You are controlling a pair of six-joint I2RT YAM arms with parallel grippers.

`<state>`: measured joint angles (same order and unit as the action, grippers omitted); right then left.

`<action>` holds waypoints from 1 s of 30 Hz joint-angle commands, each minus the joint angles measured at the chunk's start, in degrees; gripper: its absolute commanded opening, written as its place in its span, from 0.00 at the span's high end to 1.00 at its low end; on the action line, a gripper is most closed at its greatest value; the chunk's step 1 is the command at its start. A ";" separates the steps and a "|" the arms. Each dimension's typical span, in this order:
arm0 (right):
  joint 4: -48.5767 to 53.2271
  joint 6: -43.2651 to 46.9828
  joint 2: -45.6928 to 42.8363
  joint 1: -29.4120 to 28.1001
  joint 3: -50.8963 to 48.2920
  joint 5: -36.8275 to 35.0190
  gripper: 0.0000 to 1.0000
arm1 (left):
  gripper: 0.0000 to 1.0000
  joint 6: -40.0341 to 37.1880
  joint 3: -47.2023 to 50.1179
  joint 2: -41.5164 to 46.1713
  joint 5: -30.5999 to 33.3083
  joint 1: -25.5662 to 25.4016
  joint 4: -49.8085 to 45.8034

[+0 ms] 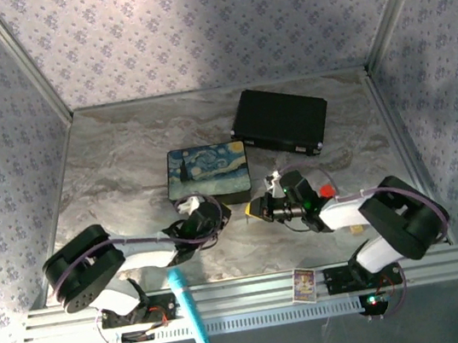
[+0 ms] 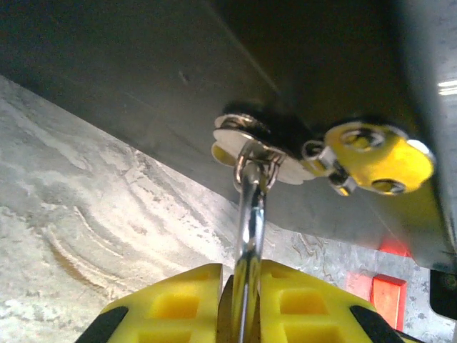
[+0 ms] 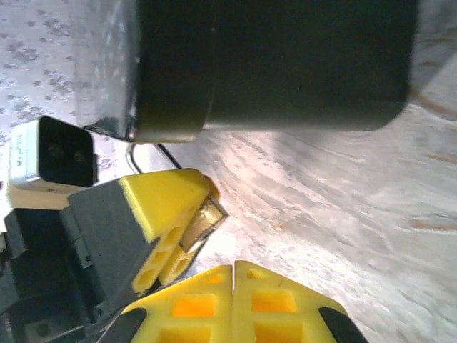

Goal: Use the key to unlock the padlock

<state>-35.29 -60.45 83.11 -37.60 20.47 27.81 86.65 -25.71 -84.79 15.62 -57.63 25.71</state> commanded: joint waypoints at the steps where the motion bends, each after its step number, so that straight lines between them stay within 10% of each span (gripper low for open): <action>1: 12.55 5.86 -1.79 -0.19 1.08 -3.93 1.00 | 0.83 0.89 -1.53 -0.24 -1.72 -1.19 -7.23; 13: 15.60 7.24 -3.26 -0.86 2.73 -4.47 1.00 | 0.55 2.82 2.75 8.05 1.78 -2.78 -15.25; 17: 13.84 4.71 -4.59 -0.80 2.83 -4.17 1.00 | 0.48 -3.42 -3.02 15.65 12.93 -7.62 -30.20; 23: 14.82 0.43 -10.56 -1.92 3.95 -7.68 1.00 | 0.57 -23.79 -0.79 18.97 8.79 -10.55 -9.38; 30: 18.57 -1.15 -16.85 -2.69 5.46 -8.82 1.00 | 0.62 -30.10 -4.58 13.58 3.25 -12.36 -6.01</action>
<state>-19.46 -59.79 67.85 -39.81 24.51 20.49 61.87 -27.68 -69.36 21.80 -69.56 16.08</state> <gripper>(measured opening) 0.051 0.378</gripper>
